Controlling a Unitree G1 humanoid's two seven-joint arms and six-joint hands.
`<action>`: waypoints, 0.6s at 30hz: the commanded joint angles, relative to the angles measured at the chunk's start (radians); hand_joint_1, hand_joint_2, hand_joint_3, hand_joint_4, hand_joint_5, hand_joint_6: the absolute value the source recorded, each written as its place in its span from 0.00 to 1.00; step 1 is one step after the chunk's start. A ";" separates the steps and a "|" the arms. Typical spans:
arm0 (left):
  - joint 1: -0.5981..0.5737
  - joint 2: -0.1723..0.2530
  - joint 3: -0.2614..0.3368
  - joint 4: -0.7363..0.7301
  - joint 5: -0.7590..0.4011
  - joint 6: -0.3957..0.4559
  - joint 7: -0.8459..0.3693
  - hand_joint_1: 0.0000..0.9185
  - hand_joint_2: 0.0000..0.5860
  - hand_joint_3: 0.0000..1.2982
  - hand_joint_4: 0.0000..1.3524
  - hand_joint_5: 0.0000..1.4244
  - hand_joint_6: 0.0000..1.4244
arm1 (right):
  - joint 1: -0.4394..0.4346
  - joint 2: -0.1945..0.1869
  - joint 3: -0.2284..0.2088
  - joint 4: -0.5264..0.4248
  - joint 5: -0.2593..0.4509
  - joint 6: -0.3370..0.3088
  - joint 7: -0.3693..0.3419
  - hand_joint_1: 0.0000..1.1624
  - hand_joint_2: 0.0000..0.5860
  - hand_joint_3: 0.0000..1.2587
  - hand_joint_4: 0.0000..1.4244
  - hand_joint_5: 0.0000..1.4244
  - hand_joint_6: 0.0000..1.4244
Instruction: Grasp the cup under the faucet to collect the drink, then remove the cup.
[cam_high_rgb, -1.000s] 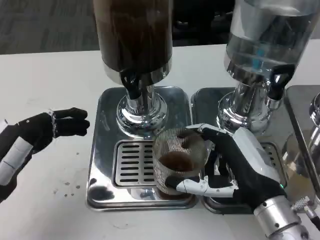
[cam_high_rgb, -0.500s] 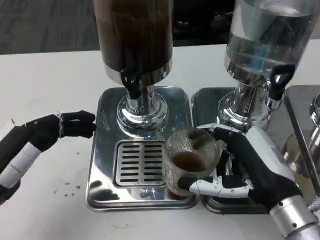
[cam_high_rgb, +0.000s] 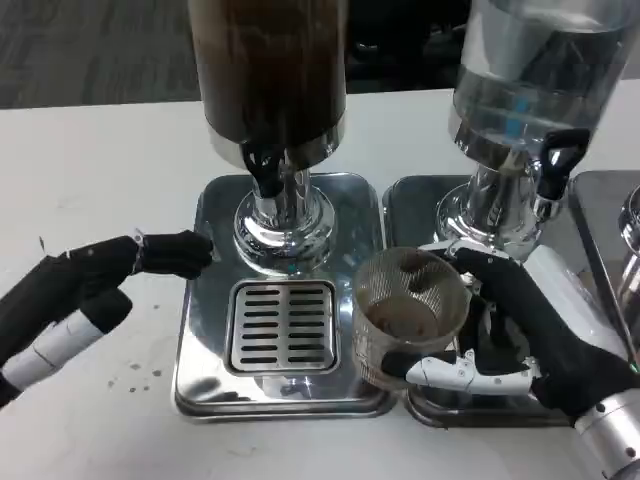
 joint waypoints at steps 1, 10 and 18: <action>0.018 0.017 -0.004 -0.022 0.005 -0.015 0.003 0.00 0.16 0.27 0.23 0.23 0.17 | 0.014 0.000 -0.021 -0.055 0.037 0.001 0.007 0.84 0.25 0.69 0.64 0.74 0.93; 0.065 0.034 -0.012 -0.103 0.036 -0.096 -0.001 0.00 0.14 0.25 0.18 0.18 0.15 | 0.053 -0.012 -0.047 -0.122 0.053 0.024 0.034 0.86 0.25 0.70 0.65 0.74 0.92; 0.100 0.067 -0.006 -0.174 0.047 -0.200 0.005 0.00 0.10 0.18 0.08 0.09 0.11 | 0.083 -0.017 -0.083 -0.185 0.075 0.042 0.065 0.88 0.26 0.72 0.66 0.74 0.92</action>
